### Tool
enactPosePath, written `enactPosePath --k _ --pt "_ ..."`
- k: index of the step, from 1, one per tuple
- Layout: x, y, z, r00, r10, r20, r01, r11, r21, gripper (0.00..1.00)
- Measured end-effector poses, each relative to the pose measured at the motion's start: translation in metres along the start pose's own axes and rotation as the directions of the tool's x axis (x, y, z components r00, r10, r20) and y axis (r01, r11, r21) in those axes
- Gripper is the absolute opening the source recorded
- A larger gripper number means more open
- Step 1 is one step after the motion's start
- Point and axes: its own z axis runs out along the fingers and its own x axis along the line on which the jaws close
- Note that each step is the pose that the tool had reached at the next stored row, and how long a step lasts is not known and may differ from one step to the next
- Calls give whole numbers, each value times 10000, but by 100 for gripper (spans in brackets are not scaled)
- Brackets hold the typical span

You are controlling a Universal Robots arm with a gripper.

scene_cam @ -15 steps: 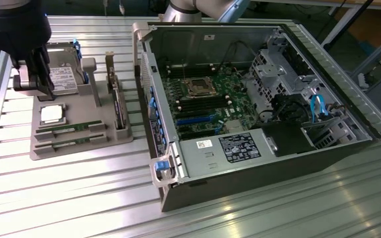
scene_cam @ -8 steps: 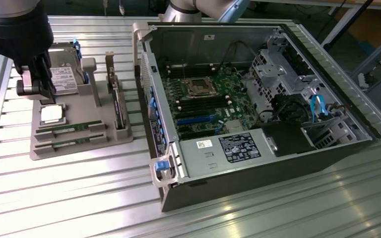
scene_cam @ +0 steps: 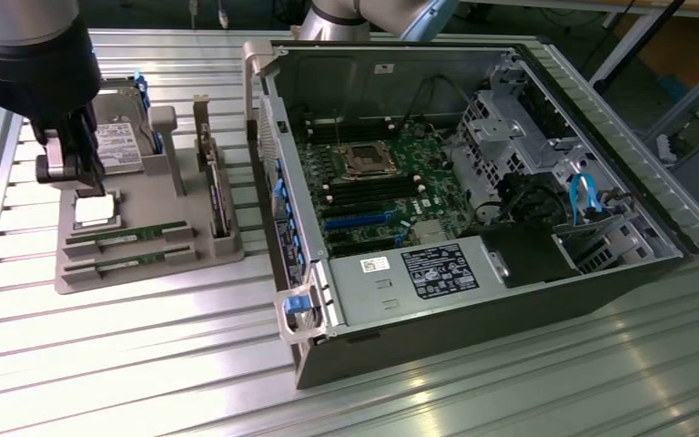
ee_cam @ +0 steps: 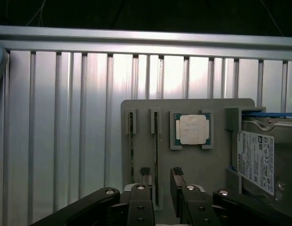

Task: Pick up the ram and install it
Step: 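Pick up the ram and move it above insertion slot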

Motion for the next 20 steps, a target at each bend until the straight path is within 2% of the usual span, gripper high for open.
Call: enactPosePath --k 12,20 --pt "2 -8 194 10000 0 0 0 10000 -2 30" --pt "3 -11 280 10000 -1 1 1 10000 -1 30"
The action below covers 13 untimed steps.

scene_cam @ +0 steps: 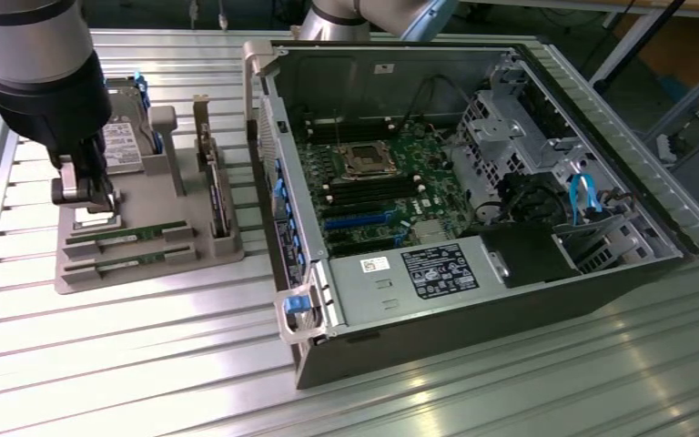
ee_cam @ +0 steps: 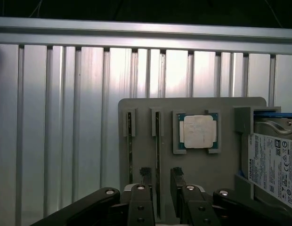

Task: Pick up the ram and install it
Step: 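Pick up the ram and move it above insertion slot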

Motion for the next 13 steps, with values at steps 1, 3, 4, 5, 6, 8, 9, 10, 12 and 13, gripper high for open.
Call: enactPosePath --k 1,3,4,5,6,8,9,10,12,13 --pt "0 -1 17 10000 0 0 0 10000 0 30" --pt "1 -2 54 10000 0 3 0 10000 -1 30" --pt "1 -2 65 10000 1 3 -1 10000 -1 30" --pt "1 -3 81 10000 0 4 0 10000 0 30" --pt "1 -4 98 10000 0 4 0 10000 0 30" --pt "1 -5 117 10000 0 3 0 10000 0 30" --pt "2 -5 132 10000 0 3 0 10000 0 30" --pt "2 -6 142 10000 0 3 0 10000 0 30" --pt "2 -7 165 10000 0 3 0 10000 -1 30" --pt "2 -7 175 10000 0 3 0 10000 -1 30"
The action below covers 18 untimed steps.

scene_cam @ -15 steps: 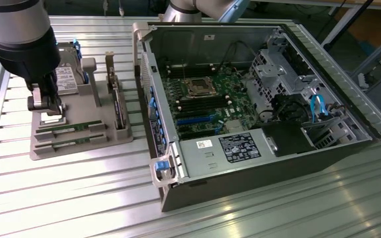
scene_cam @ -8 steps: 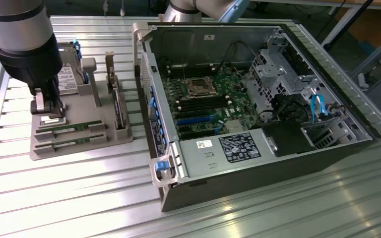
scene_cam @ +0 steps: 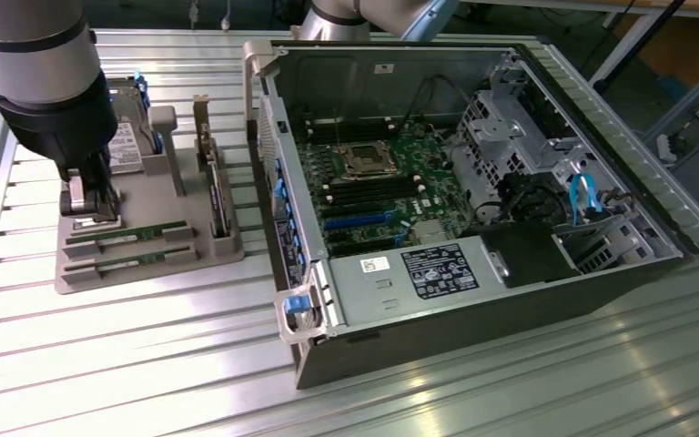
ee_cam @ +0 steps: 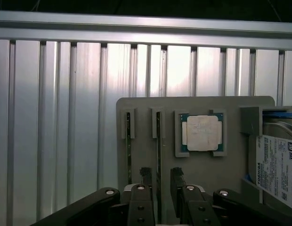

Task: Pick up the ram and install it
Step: 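Pick up the ram and move it above insertion slot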

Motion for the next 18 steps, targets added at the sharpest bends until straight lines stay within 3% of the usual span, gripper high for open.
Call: enactPosePath --k 7,18 --pt "1 -2 64 10000 0 0 0 10000 0 30" --pt "36 -2 70 10000 0 1 0 10000 1 30"
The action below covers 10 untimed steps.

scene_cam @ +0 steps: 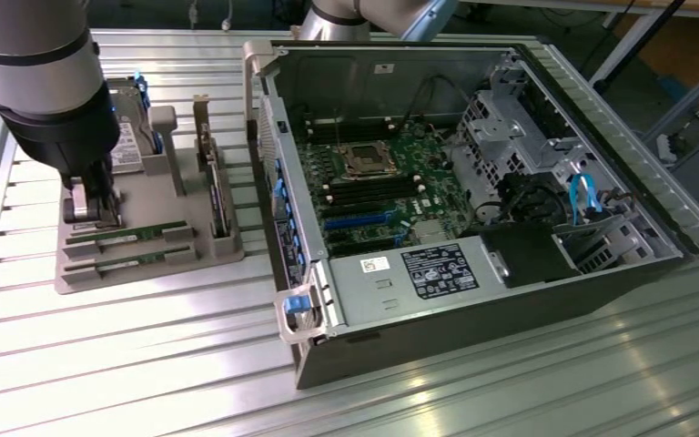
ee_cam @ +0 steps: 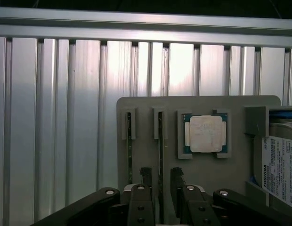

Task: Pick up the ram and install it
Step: 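Pick up the ram and move it above insertion slot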

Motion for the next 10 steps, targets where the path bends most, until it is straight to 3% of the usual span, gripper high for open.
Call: enactPosePath --k 10 --pt "142 5 -2 10000 -1 21 1 10000 1 30"
